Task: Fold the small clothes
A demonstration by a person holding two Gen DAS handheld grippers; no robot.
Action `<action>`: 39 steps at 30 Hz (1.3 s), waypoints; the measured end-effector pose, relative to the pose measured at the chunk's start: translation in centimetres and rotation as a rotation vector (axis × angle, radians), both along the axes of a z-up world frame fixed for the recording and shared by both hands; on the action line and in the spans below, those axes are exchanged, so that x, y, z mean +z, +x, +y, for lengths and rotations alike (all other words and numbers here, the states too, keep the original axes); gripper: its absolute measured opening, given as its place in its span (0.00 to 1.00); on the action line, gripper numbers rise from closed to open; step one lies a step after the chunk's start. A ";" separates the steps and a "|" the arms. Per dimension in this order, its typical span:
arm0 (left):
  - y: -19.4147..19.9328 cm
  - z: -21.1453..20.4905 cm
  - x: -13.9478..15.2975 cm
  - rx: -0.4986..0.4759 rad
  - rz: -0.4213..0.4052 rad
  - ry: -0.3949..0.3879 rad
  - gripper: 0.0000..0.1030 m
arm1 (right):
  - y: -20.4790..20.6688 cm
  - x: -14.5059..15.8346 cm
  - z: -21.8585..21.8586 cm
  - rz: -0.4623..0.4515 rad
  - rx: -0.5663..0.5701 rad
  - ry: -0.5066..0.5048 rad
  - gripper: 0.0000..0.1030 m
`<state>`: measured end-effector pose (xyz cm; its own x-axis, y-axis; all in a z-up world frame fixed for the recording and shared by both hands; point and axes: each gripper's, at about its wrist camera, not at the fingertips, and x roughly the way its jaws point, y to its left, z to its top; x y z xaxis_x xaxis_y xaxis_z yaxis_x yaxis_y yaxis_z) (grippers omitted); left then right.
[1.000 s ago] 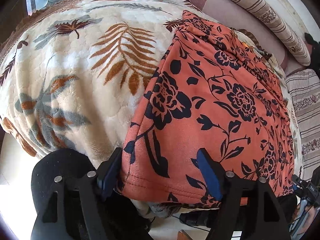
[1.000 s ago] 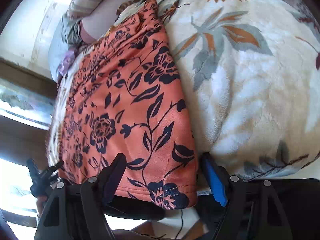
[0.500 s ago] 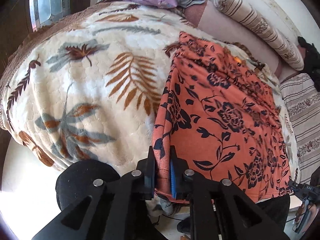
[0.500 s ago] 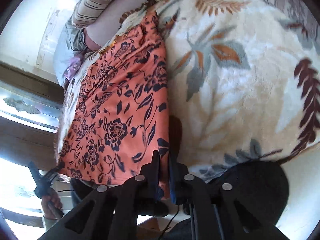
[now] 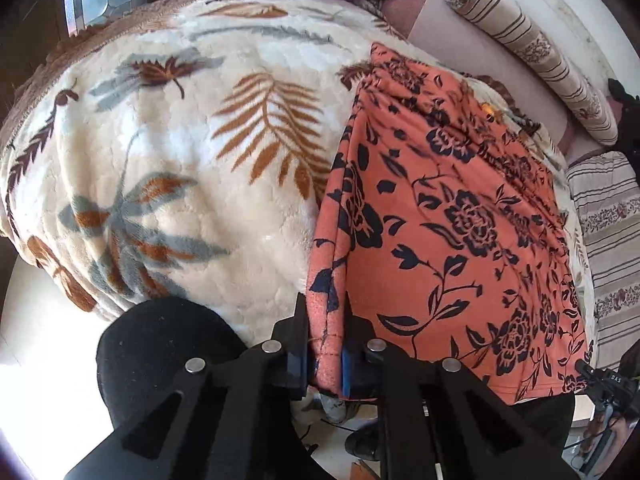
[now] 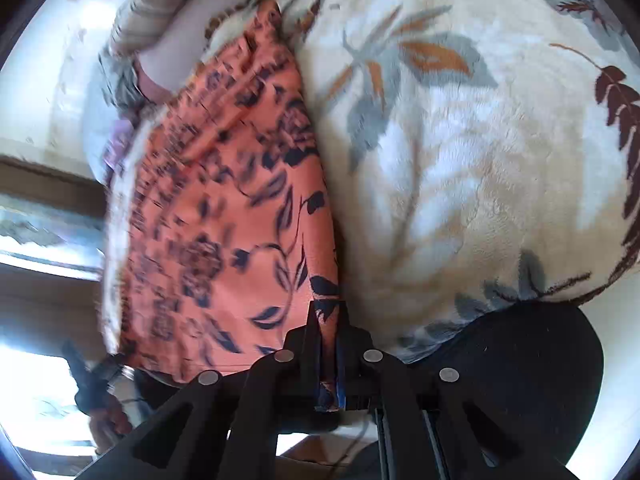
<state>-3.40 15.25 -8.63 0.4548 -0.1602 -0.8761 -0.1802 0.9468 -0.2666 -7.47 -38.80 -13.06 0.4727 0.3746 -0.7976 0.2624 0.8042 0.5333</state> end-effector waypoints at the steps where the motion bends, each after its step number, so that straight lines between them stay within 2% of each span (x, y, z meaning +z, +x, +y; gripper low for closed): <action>1: -0.2 0.1 0.5 -0.001 -0.025 -0.007 0.11 | -0.2 0.8 0.0 -0.022 0.000 -0.001 0.05; 3: 0.1 0.5 0.0 0.020 -0.022 -0.022 0.11 | 0.0 0.7 -0.2 -0.029 0.000 0.029 0.07; 4: 0.6 0.7 -1.1 0.035 0.016 -0.025 0.14 | 0.3 -0.1 -0.4 -0.018 -0.013 0.048 0.09; 6: 1.2 0.4 -3.5 0.029 0.105 -0.020 0.21 | 0.5 -2.9 -1.3 0.075 -0.053 0.098 0.09; 7: 1.1 0.3 -3.5 0.029 0.087 -0.008 0.26 | 0.5 -4.2 -1.5 0.115 -0.065 0.126 0.10; 9: 1.1 -0.2 -3.1 0.007 0.069 -0.016 0.48 | 0.3 -4.5 -1.8 0.092 -0.090 0.157 0.14; 10: 1.2 -0.3 -3.1 -0.004 0.068 -0.032 0.68 | 0.2 -4.3 -1.7 0.085 -0.083 0.152 0.16; 11: 1.3 -0.3 -3.1 0.003 0.064 -0.037 0.73 | 0.2 -4.2 -1.7 0.076 -0.074 0.151 0.22; 12: 1.3 -0.4 -3.3 0.015 0.062 -0.028 0.73 | 0.3 -4.2 -1.6 0.070 -0.066 0.158 0.25; 13: 1.5 -0.8 -3.5 0.014 0.073 -0.009 0.62 | 0.3 -4.3 -1.6 0.069 -0.066 0.160 0.25; 14: 1.5 -0.9 -3.6 0.015 0.081 0.028 0.39 | 0.3 -4.2 -1.6 0.068 -0.063 0.162 0.24; 15: 1.5 -0.9 -3.5 0.015 0.072 0.038 0.34 | 0.4 -4.1 -1.5 0.069 -0.053 0.147 0.20; 16: 1.5 -0.8 -3.3 0.010 0.066 0.018 0.16 | 0.3 -3.9 -1.4 0.074 -0.043 0.119 0.14; 17: 1.4 -0.5 -2.9 0.010 0.062 -0.001 0.12 | 0.1 -3.6 -1.4 0.076 -0.043 0.089 0.07; 21: 0.3 0.4 -0.6 0.018 0.009 -0.007 0.11 | -0.4 -0.8 -1.6 -0.005 -0.047 0.123 0.07; 23: 0.4 0.5 -1.1 0.020 0.016 -0.009 0.11 | -0.4 0.0 -1.5 -0.025 -0.043 0.116 0.07; 26: 1.1 0.3 -3.0 0.021 0.070 0.002 0.11 | 0.2 -2.4 -1.6 0.063 -0.046 0.106 0.07; 28: 1.6 0.0 -2.2 0.014 0.063 0.000 0.10 | 0.5 -3.5 -1.6 0.096 -0.058 0.136 0.07; 31: 2.2 0.0 0.5 0.006 0.011 -0.008 0.08 | 0.9 -1.5 -1.7 0.024 -0.050 0.172 0.07; 32: 2.5 0.1 1.7 0.005 -0.035 -0.041 0.08 | 1.3 -0.3 -1.7 -0.011 -0.044 0.184 0.07; 34: 3.8 -0.4 4.1 -0.027 -0.116 -0.026 0.08 | 2.7 2.0 -1.9 -0.071 -0.029 0.184 0.07; 36: 5.3 -1.4 5.4 -0.065 -0.167 0.005 0.08 | 4.4 3.2 -1.7 -0.092 -0.002 0.152 0.07; 39: 7.2 -2.0 6.1 -0.080 -0.180 -0.016 0.08 | 6.6 3.1 -1.8 -0.083 0.013 0.154 0.07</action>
<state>3.81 13.30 -2.54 0.5891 -0.2156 -0.7788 -0.0528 0.9514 -0.3033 -0.89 -40.64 -10.01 0.5286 0.4957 -0.6891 0.2027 0.7146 0.6696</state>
